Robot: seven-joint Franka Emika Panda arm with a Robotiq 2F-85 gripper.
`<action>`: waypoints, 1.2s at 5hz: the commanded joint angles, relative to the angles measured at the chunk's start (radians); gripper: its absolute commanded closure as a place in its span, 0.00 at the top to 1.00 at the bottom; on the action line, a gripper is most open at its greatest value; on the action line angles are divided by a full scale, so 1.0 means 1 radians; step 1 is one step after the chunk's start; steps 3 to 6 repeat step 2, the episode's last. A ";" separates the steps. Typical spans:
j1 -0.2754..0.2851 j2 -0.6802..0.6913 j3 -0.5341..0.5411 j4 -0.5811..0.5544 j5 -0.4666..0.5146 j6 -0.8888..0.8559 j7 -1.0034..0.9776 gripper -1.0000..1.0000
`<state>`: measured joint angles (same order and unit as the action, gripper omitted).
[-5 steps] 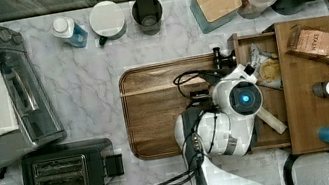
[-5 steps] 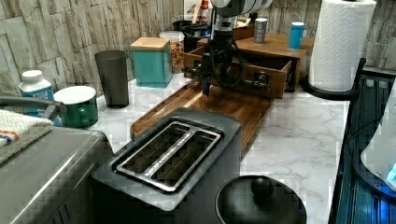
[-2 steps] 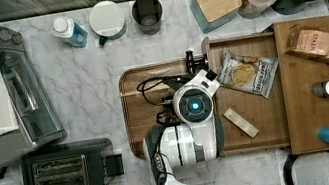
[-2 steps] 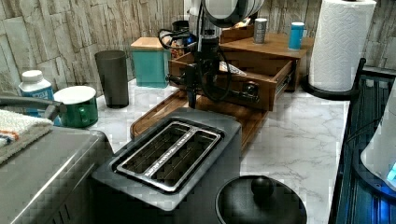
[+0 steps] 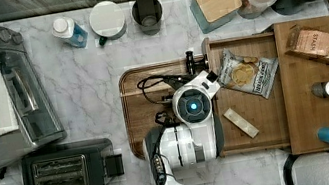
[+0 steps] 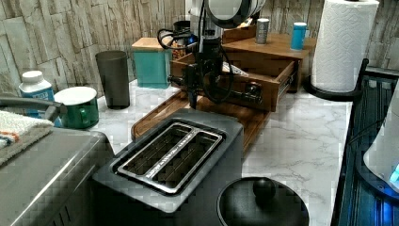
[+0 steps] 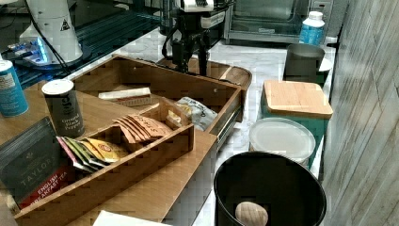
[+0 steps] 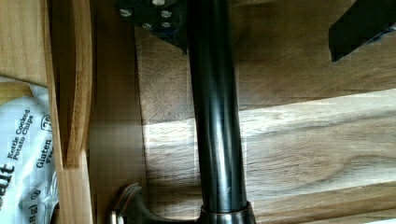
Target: Open the drawer.
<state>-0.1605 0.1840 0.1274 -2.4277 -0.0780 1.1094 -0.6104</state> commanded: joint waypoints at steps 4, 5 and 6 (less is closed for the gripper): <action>0.169 -0.053 0.153 0.002 0.002 -0.022 0.088 1.00; 0.169 -0.053 0.153 0.002 0.002 -0.022 0.088 1.00; 0.169 -0.053 0.153 0.002 0.002 -0.022 0.088 1.00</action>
